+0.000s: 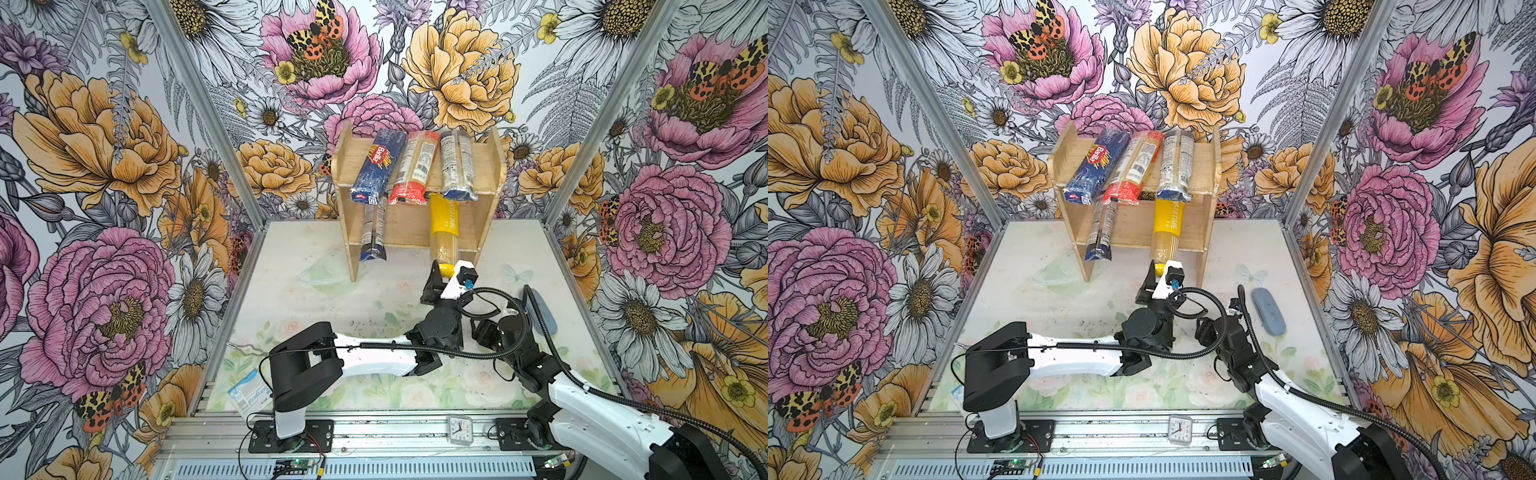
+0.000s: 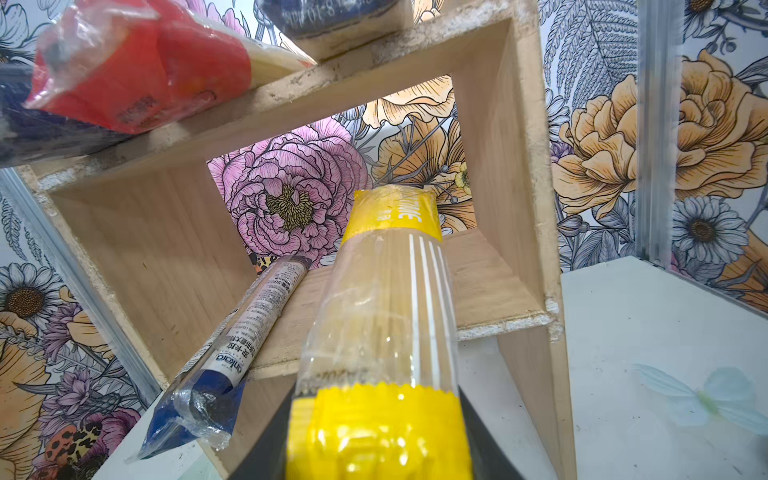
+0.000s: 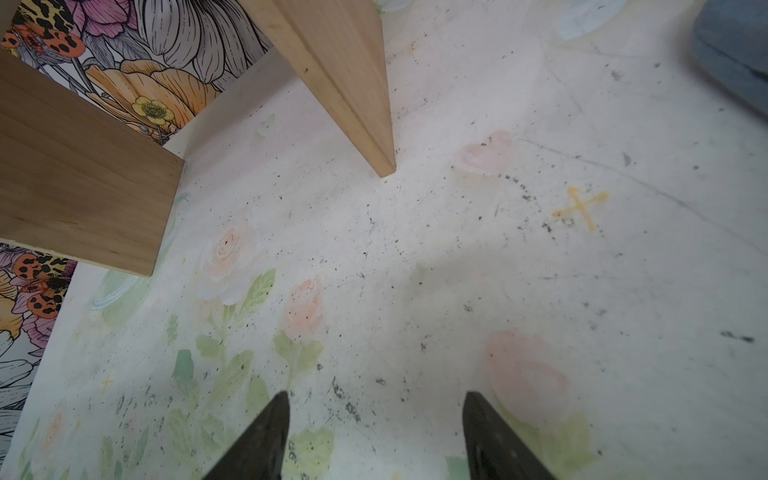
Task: Place and organize the pasta boxes and bags onto the shelf
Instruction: 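Push the yellow pack's far end into the lower tier with the left gripper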
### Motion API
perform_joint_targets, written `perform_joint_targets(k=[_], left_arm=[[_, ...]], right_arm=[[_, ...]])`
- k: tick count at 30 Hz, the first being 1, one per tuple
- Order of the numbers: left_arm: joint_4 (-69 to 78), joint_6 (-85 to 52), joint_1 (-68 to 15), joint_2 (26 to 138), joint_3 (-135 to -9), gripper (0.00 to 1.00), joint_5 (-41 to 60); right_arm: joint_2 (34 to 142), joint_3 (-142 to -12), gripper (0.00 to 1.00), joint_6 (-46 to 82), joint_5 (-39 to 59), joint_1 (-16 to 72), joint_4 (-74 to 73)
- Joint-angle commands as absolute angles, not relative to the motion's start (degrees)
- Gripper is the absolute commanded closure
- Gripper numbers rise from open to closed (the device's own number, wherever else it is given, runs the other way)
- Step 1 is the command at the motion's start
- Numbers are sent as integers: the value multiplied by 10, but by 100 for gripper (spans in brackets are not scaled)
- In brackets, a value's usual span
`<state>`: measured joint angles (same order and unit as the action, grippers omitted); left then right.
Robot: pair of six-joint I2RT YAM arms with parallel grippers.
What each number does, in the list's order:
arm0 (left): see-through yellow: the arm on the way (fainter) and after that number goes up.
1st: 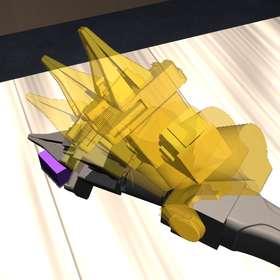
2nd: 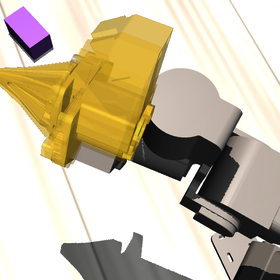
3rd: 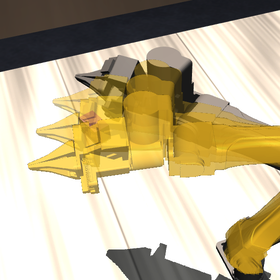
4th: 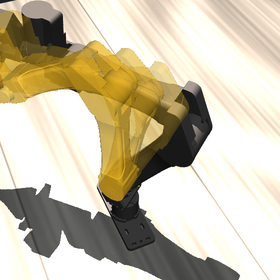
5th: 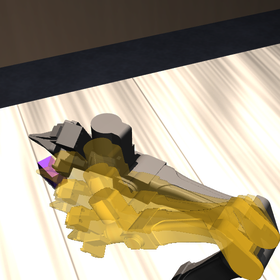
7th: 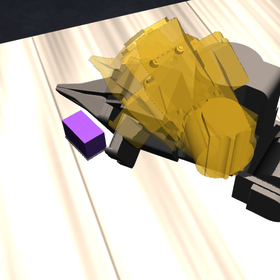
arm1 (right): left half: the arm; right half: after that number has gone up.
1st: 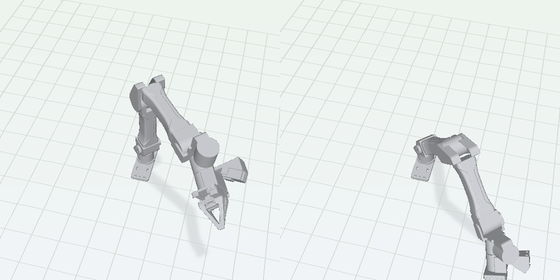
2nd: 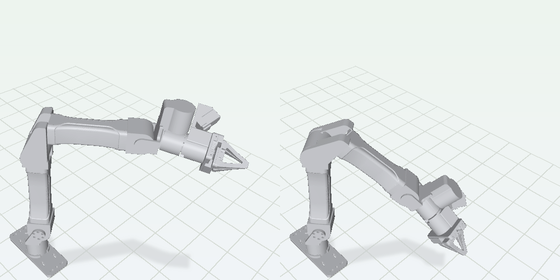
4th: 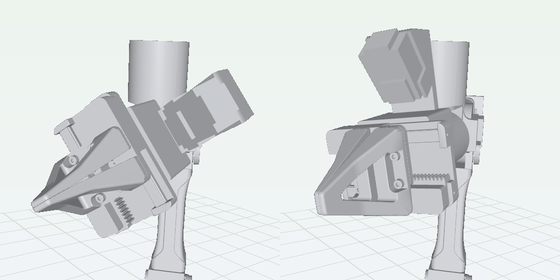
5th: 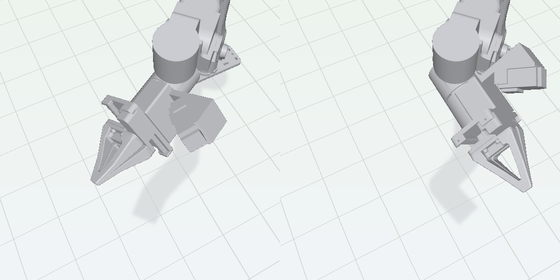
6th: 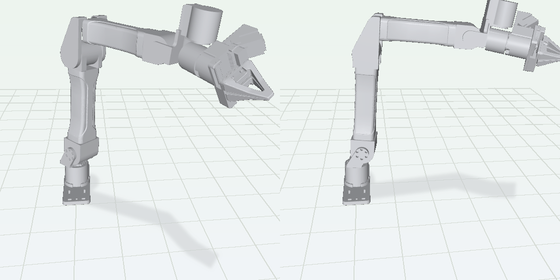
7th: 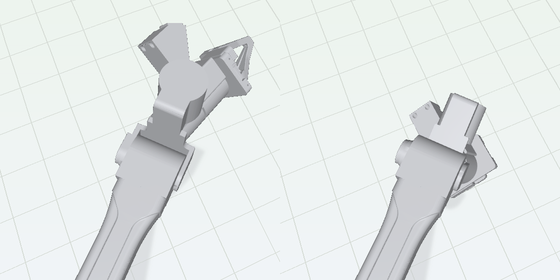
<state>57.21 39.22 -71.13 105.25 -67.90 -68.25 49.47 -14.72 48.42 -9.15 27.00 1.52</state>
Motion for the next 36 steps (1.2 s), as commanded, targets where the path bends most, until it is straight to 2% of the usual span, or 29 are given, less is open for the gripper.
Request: perform_joint_targets(k=[1,6,13,28,36], left_arm=[[659,424,-715,1037,-719,100,-679],[613,389,-700,1054,-720,100,-667],[476,245,-663,1008,-701,100,-626],[406,176,-622,1013,-720,100,-560],[390,166,-610,1023,-738,100,-564]], right_arm=[[488,-145,33,474,-87,264,15],[496,-146,33,473,-88,259,15],[513,-153,33,469,-89,252,15],[559,-180,32,448,-86,230,11],[589,-194,32,436,-78,220,6]])
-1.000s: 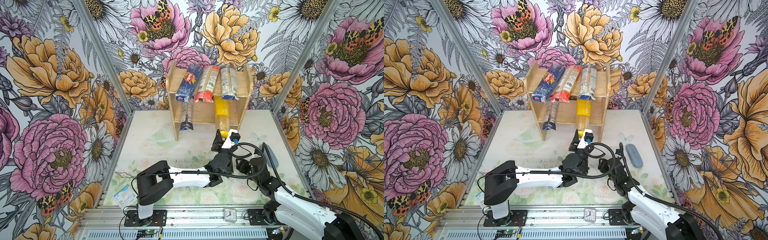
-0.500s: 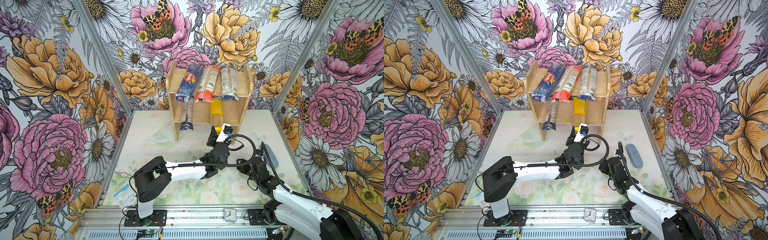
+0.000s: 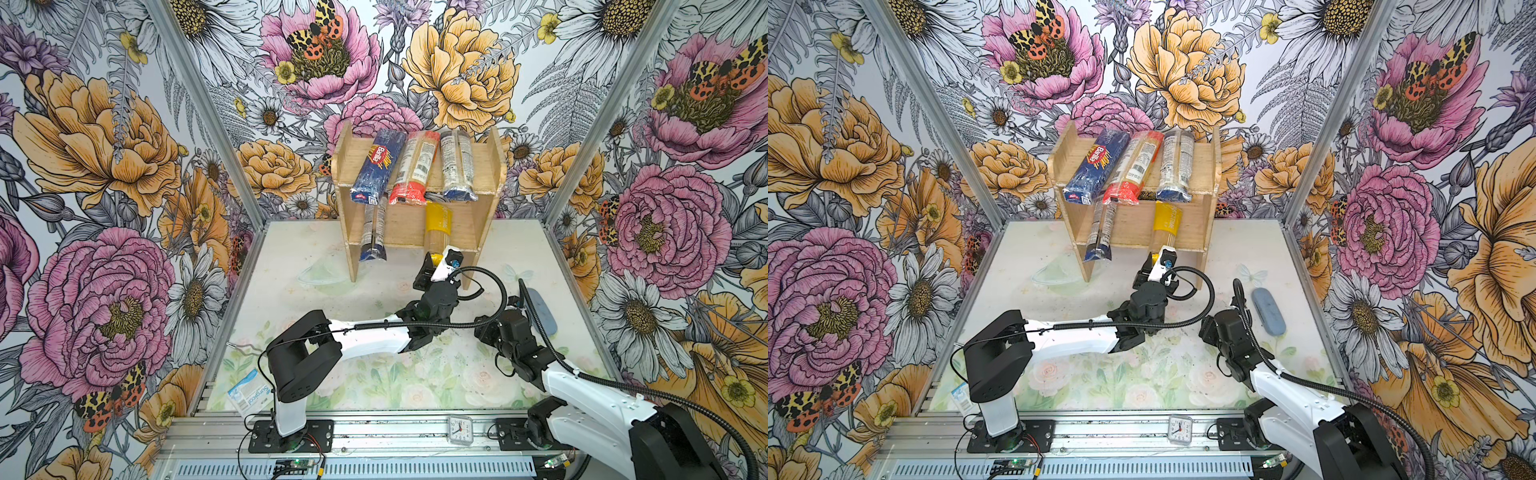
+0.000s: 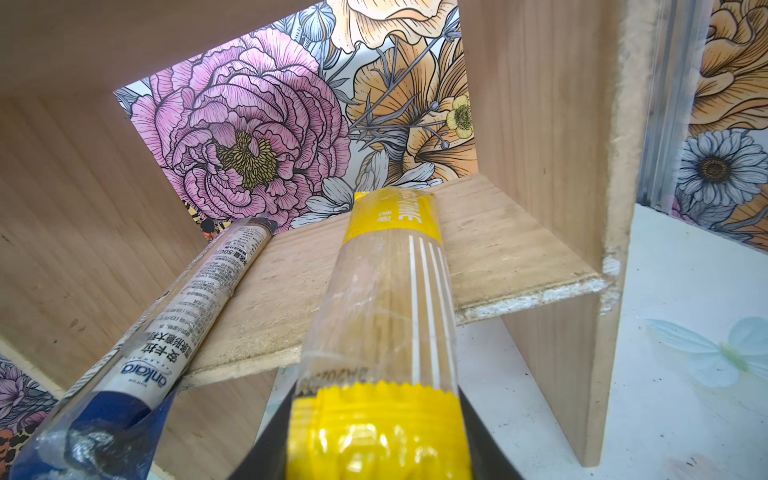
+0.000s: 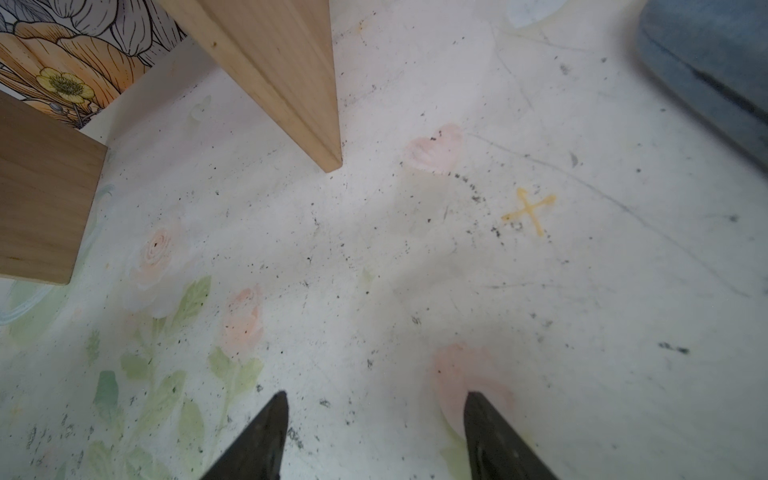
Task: Place and organize the pasta boxes and bags onto the shelf
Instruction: 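Push the yellow pack's far end into the lower tier with the left gripper, then slide the yellow pack deeper onto the lower tier with the left gripper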
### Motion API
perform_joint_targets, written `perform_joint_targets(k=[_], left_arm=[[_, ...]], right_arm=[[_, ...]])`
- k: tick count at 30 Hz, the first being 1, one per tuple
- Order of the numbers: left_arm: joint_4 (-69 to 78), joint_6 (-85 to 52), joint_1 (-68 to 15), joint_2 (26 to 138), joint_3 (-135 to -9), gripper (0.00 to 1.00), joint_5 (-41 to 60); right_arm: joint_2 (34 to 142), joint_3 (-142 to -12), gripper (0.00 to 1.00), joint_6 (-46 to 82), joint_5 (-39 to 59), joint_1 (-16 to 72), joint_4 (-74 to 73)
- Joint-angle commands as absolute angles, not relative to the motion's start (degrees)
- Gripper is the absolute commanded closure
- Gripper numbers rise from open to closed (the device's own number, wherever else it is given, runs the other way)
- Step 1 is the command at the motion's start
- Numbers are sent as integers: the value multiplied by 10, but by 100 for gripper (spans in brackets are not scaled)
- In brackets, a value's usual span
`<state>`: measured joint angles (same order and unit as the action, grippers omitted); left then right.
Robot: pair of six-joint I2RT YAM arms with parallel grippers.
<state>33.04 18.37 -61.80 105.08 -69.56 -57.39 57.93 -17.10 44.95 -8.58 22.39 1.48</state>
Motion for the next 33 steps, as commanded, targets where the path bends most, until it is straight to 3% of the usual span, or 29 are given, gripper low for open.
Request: perform_joint_targets(k=[1,33], left_arm=[[388,166,-609,1026,-743,100,-567],[369,148,-580,1102,-825,100,-581]], right_arm=[[592,-195,32,435,-77,219,6],[567,-184,31,390,-61,203,4]])
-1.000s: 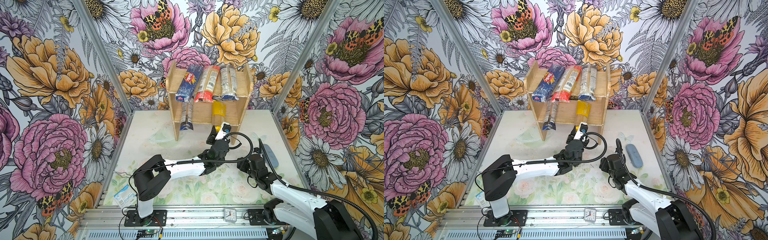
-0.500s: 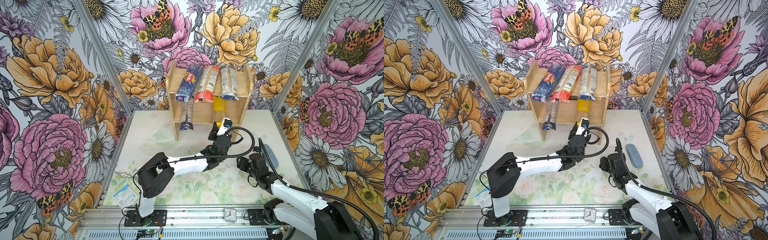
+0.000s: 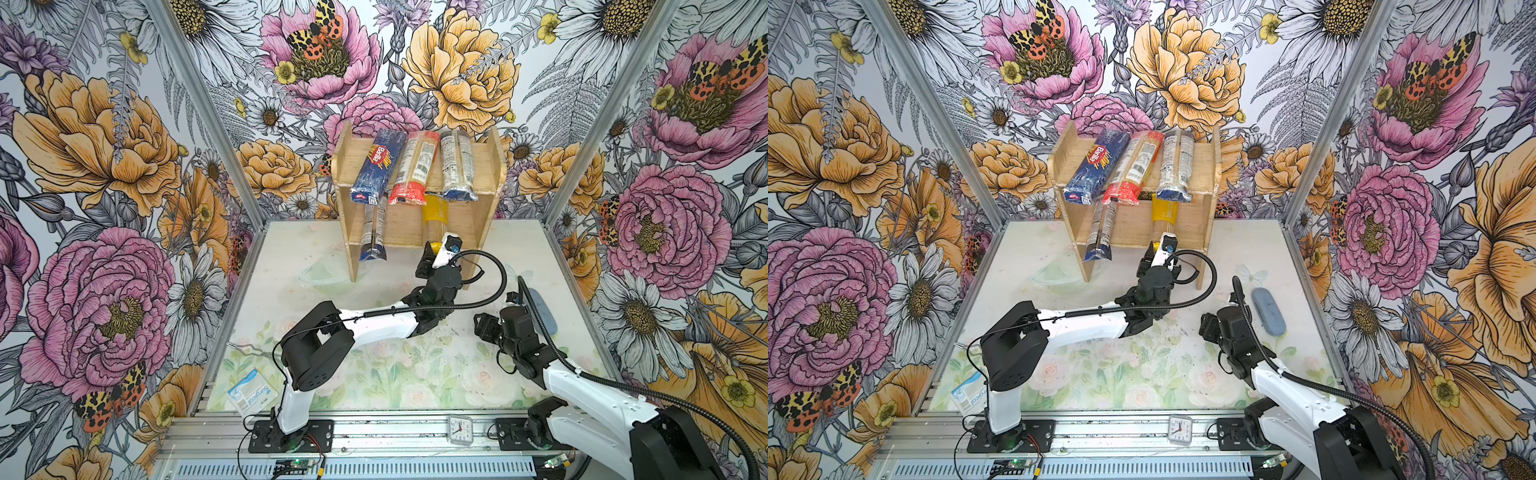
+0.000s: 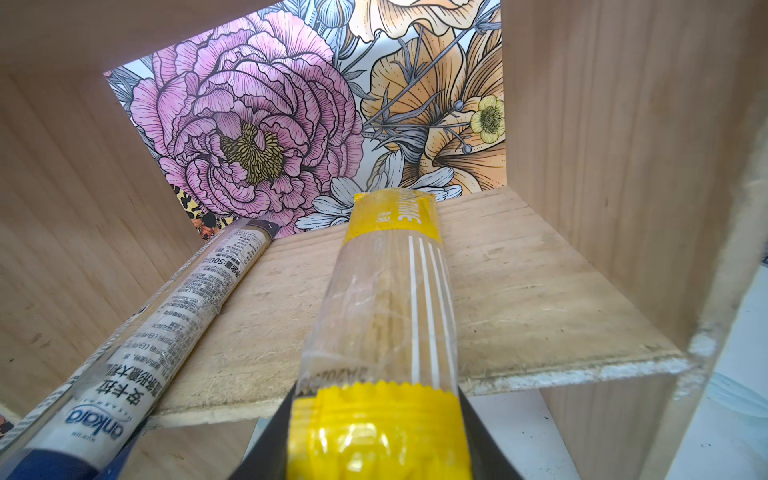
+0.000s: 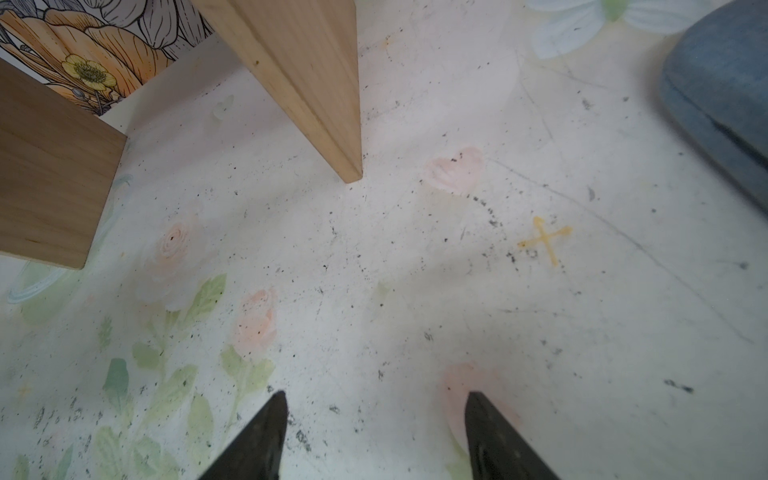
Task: Place and organize the pasta boxes and bags onto the shelf
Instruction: 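Slide the yellow pack deeper onto the lower tier with the left gripper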
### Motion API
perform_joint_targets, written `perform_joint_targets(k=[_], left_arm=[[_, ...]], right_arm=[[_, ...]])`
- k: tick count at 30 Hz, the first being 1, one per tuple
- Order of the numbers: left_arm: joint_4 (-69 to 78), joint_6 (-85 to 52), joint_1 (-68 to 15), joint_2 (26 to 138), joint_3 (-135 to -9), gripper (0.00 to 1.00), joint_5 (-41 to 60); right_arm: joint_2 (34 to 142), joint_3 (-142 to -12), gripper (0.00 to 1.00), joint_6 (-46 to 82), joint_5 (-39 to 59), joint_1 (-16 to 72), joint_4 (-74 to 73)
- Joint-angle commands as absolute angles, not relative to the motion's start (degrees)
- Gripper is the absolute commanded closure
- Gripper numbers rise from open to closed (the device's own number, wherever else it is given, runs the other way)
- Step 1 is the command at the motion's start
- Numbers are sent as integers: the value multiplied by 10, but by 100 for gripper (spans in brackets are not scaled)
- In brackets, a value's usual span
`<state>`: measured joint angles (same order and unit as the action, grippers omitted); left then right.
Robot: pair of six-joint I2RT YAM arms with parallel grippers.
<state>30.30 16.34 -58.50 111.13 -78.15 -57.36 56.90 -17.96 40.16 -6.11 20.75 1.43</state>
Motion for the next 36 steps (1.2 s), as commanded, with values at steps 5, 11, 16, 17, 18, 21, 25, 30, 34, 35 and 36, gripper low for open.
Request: perform_joint_targets(k=[5,11,16,17,18,21,25,30,34,35,36], left_arm=[[367,148,-580,1109,-834,100,-585],[347,144,-577,1117,-850,100,-587],[341,135,-574,1116,-846,100,-589],[339,132,-573,1115,-845,100,-589],[335,128,-572,1115,-845,100,-590],[326,119,-570,1114,-844,100,-588],[322,113,-568,1114,-844,100,-588],[322,112,-568,1114,-841,100,-587],[320,109,-568,1111,-839,99,-587],[318,109,-568,1111,-838,95,-586],[318,108,-568,1110,-838,89,-586]], right_arm=[[569,-185,31,386,-58,201,4],[565,-181,31,387,-56,198,4],[565,-180,31,387,-54,196,4],[565,-180,31,387,-54,195,4],[566,-179,31,386,-53,194,4],[566,-180,31,385,-51,192,4],[567,-181,31,386,-50,191,4],[568,-183,31,386,-49,190,4],[570,-185,31,386,-47,189,4],[570,-185,31,386,-47,188,4],[571,-184,31,386,-47,188,4]])
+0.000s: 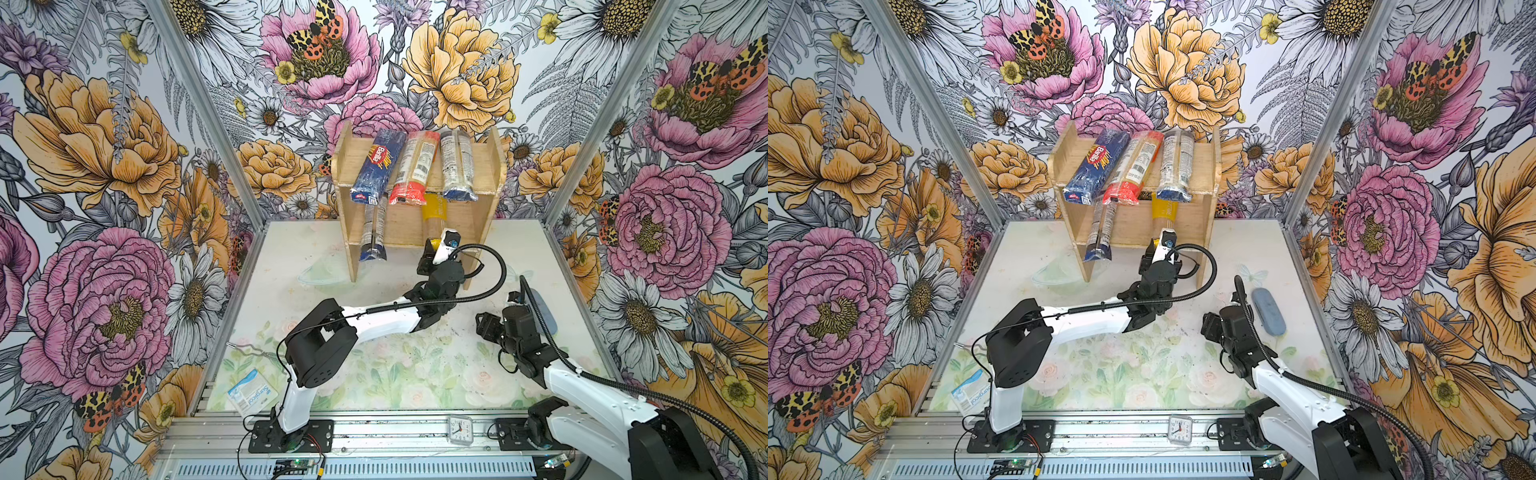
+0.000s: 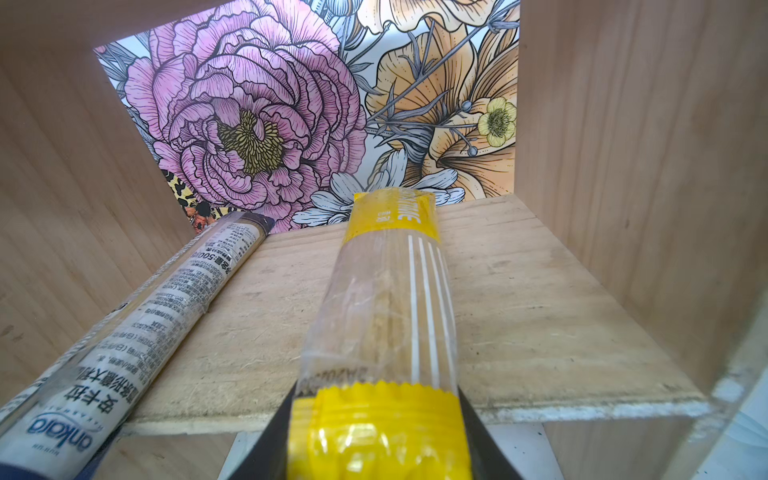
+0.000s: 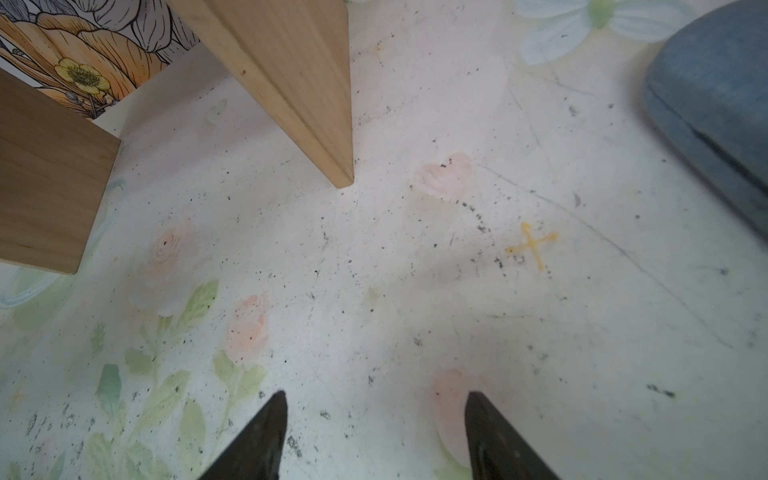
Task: Place and organize the pasta boxes and bags onto the shelf
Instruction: 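Slide the yellow pack deeper onto the lower tier with the left gripper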
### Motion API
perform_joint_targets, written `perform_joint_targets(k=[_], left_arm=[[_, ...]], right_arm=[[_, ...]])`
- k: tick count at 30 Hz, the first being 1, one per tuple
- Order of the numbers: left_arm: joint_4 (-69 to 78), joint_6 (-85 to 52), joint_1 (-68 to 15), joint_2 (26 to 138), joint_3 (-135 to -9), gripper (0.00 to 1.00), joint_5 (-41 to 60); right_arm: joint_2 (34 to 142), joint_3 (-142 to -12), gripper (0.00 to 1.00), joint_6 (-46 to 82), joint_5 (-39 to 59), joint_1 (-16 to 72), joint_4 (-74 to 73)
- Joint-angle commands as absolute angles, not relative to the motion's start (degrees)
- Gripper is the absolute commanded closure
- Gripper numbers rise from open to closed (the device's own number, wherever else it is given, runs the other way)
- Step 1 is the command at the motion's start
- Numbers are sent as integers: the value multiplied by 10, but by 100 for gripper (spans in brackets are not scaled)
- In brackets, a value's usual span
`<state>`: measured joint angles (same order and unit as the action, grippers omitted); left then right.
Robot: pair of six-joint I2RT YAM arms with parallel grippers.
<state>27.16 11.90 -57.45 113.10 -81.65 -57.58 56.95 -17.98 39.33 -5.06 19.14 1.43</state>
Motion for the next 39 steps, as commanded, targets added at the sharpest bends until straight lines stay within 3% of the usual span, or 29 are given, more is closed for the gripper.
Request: perform_joint_targets(k=[1,8,15,24,28,39], left_arm=[[318,107,-569,1108,-836,85,-586],[310,103,-568,1112,-842,81,-582],[297,97,-567,1113,-849,52,-572],[291,93,-567,1110,-846,38,-567],[290,94,-567,1109,-846,22,-564],[286,94,-568,1108,-846,19,-563]], right_arm=[[572,-184,31,387,-48,188,4],[575,-185,31,389,-47,186,4],[572,-182,31,390,-47,184,4],[572,-181,31,390,-46,183,4],[570,-180,31,390,-46,182,4],[569,-179,31,390,-42,180,4]])
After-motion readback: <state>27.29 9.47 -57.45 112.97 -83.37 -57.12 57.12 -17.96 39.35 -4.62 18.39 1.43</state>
